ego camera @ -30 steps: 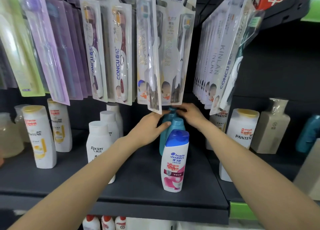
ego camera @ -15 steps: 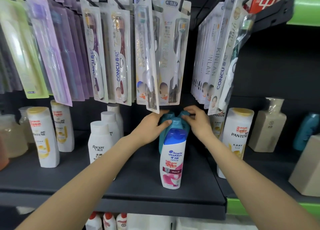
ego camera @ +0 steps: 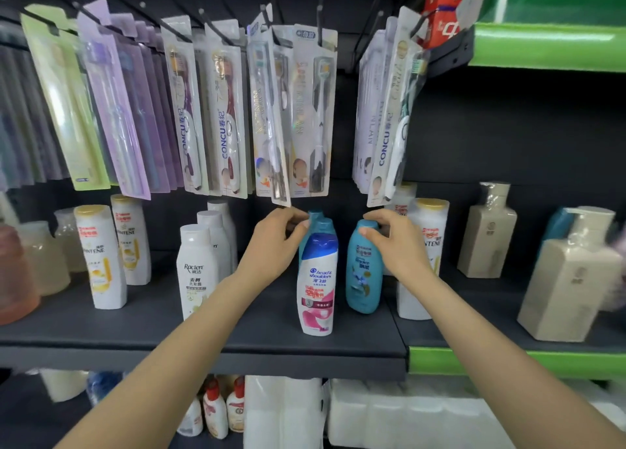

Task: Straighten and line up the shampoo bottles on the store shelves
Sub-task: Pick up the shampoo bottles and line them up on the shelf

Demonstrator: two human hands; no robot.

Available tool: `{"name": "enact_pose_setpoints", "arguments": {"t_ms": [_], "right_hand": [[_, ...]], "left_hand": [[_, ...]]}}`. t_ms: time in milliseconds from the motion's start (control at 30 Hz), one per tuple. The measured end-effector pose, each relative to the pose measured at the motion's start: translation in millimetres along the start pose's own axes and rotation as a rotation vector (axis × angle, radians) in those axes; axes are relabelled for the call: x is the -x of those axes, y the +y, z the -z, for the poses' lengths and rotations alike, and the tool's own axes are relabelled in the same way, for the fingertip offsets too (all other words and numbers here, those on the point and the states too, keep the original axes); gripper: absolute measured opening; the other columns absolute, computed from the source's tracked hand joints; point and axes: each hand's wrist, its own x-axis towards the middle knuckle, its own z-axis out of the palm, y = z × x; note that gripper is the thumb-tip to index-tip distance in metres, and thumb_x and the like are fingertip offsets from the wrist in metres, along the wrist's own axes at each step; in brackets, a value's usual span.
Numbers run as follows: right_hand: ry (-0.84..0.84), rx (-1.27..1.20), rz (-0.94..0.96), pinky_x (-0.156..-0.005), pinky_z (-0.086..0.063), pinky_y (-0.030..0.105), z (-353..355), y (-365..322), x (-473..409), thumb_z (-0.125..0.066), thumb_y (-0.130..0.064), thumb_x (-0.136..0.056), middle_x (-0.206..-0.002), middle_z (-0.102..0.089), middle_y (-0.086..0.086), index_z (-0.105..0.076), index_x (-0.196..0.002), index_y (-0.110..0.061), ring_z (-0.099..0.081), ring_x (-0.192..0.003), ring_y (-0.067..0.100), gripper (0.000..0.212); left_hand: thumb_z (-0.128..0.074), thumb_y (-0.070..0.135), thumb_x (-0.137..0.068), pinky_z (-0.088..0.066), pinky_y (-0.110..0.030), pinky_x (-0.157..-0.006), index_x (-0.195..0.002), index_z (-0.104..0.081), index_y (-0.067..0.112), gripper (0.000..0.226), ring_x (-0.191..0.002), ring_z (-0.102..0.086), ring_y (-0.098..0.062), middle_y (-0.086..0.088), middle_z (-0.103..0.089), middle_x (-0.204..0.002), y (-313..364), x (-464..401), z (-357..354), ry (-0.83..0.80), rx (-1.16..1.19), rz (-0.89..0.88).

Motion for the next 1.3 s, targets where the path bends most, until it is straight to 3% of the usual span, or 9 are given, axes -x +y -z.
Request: {"name": "enact_pose_setpoints", "arguments": {"t_ms": [167,367,467,567,733,833,1033,1133,1300], "right_hand": [[-0.003,-0.104,-0.002,-0.088,-0.052,0.039,30.7,-13.8,29.9,-0.064,-0.022,-0.089,-0.110,-0.065,-0.001,-0.064,-0.112,-0.016,-0.059,-0.100,0.015,0.025],[-0.080,-0.280,-0.076,-0.080,-0.056,0.036,58.4,-27.7,58.0,-0.065,-0.016,-0.088,-0.088,-0.060,-0.012,-0.068,-0.107,-0.011,-0.059,-0.090,0.012,0.019],[-0.106,-0.489,-0.171,-0.069,-0.059,0.030,69.2,-27.1,69.0,-0.063,-0.013,-0.089,-0.090,-0.063,-0.003,-0.067,-0.105,-0.009,-0.061,-0.088,0.012,0.017],[-0.088,-0.640,-0.228,-0.057,-0.057,0.024,78.2,-22.4,75.5,-0.061,-0.013,-0.091,-0.096,-0.066,0.003,-0.067,-0.105,-0.008,-0.064,-0.086,0.010,0.016],[-0.013,-0.824,-0.302,-0.055,-0.054,0.025,89.8,-10.3,82.2,-0.058,-0.012,-0.093,-0.100,-0.067,0.008,-0.066,-0.107,-0.005,-0.066,-0.083,0.015,0.018],[-0.004,-0.885,-0.338,-0.060,-0.058,0.029,90.2,-5.8,87.7,-0.056,-0.014,-0.094,-0.106,-0.066,0.012,-0.065,-0.107,-0.008,-0.066,-0.086,0.017,0.017],[-0.153,-1.005,-0.455,-0.077,-0.059,0.043,82.8,-3.3,96.8,-0.059,-0.017,-0.092,-0.109,-0.055,0.010,-0.065,-0.107,-0.015,-0.063,-0.101,0.030,0.016],[-0.130,-1.104,-0.477,-0.076,-0.059,0.041,79.2,-3.3,97.4,-0.060,-0.011,-0.090,-0.106,-0.059,0.011,-0.063,-0.108,-0.010,-0.065,-0.100,0.030,0.017],[-0.171,-1.329,-0.402,-0.071,-0.059,0.035,77.8,-1.8,95.9,-0.059,-0.010,-0.089,-0.107,-0.066,0.009,-0.063,-0.106,-0.005,-0.069,-0.096,0.023,0.018]], "left_hand": [[-0.052,0.025,-0.092,-0.045,-0.021,-0.081,-0.108,-0.062,0.018,0.019,-0.092,-0.055,-0.007,0.005,-0.059,-0.100,29.6,42.0,4.2,0.043,-0.104,-0.099],[-0.058,0.024,-0.090,-0.040,-0.012,-0.084,-0.118,-0.059,0.015,0.029,-0.093,-0.052,-0.002,0.011,-0.055,-0.102,72.7,70.7,-16.8,-0.045,-0.035,-0.101],[-0.063,0.029,-0.086,-0.041,-0.009,-0.081,-0.122,-0.055,0.018,0.038,-0.089,-0.054,0.001,0.013,-0.057,-0.101,82.7,86.0,-26.7,-0.183,0.031,-0.022],[-0.068,0.033,-0.082,-0.048,-0.009,-0.071,-0.107,-0.056,0.026,0.029,-0.080,-0.059,0.003,0.013,-0.063,-0.093,84.9,100.9,-32.0,-0.278,0.181,0.110],[-0.072,0.037,-0.077,-0.052,-0.018,-0.074,-0.105,-0.057,0.028,0.033,-0.096,-0.062,-0.008,0.007,-0.065,-0.104,70.1,115.9,-27.7,-0.334,0.180,0.183],[-0.077,0.033,-0.073,-0.057,-0.038,-0.080,-0.107,-0.061,0.023,0.038,-0.095,-0.065,-0.019,-0.001,-0.067,-0.105,66.5,120.7,-22.0,-0.280,0.249,0.230],[-0.078,0.024,-0.073,-0.048,-0.027,-0.078,-0.105,-0.059,0.027,0.038,-0.089,-0.056,-0.009,0.008,-0.060,-0.100,73.0,126.6,-12.2,0.005,-0.090,-0.003],[-0.078,0.024,-0.072,-0.047,-0.029,-0.078,-0.110,-0.058,0.025,0.042,-0.091,-0.054,-0.011,0.010,-0.054,-0.100,72.5,130.1,-10.0,0.040,-0.205,-0.108],[-0.080,0.018,-0.070,-0.049,-0.024,-0.082,-0.113,-0.060,0.020,0.047,-0.094,-0.055,-0.007,0.005,-0.055,-0.104,64.5,133.3,-2.3,0.034,-0.141,-0.152]]}}
